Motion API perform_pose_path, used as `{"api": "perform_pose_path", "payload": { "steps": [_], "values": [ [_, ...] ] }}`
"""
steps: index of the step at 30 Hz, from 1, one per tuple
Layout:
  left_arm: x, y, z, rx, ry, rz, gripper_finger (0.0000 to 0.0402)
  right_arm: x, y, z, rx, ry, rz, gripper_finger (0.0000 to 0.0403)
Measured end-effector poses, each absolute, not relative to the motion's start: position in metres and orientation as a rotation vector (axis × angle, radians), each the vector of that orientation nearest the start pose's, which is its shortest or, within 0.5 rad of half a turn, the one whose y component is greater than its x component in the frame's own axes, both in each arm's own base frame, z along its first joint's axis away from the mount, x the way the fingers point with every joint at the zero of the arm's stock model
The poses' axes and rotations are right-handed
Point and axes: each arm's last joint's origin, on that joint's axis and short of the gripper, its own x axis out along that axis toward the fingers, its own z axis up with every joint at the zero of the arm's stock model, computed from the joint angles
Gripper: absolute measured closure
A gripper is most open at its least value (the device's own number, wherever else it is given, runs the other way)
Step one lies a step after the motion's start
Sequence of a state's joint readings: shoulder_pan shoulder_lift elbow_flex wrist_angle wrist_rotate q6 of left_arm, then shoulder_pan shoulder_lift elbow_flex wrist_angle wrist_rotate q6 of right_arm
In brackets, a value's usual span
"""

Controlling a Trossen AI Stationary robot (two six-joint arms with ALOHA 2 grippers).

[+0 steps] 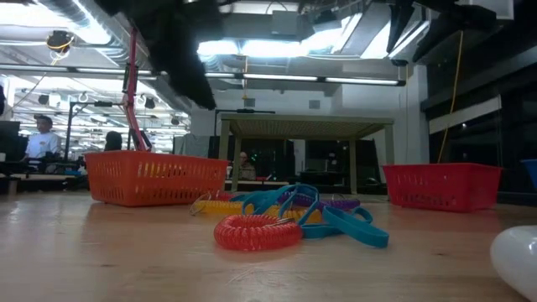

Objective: Pick & Place Office Desk Supplies
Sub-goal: Put the blue rubber band into the red bin

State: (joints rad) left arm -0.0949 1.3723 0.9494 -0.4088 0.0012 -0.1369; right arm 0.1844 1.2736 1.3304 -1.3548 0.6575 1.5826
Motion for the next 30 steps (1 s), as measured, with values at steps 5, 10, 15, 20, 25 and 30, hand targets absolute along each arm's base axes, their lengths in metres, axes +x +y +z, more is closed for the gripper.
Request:
{"api": "perform_pose_path", "payload": {
  "steps": [5, 10, 15, 20, 25, 30],
  "values": [
    [0.313, -0.038, 0.24, 0.151, 0.87, -0.072, 0.0254, 0.209, 0.021, 0.343, 0.827, 0.567, -1.15, 0.0174],
    [0.337, -0.04, 0.223, 0.218, 0.927, -0.132, 0.0254, 0.209, 0.021, 0.343, 0.82, 0.573, -1.144, 0.0174],
    [0.348, -0.044, 0.199, 0.259, 1.006, -0.179, 0.0254, 0.209, 0.021, 0.343, 0.798, 0.584, -1.13, 0.0174],
    [0.352, -0.051, 0.179, 0.296, 1.065, -0.195, 0.0254, 0.209, 0.021, 0.343, 0.78, 0.587, -1.125, 0.0174],
    [0.353, -0.056, 0.178, 0.324, 1.06, -0.18, 0.0254, 0.209, 0.021, 0.343, 0.772, 0.59, -1.122, 0.0174],
    [0.354, -0.053, 0.178, 0.325, 1.054, -0.165, 0.0254, 0.209, 0.021, 0.343, 0.757, 0.596, -1.117, 0.0174]
  ]
}}
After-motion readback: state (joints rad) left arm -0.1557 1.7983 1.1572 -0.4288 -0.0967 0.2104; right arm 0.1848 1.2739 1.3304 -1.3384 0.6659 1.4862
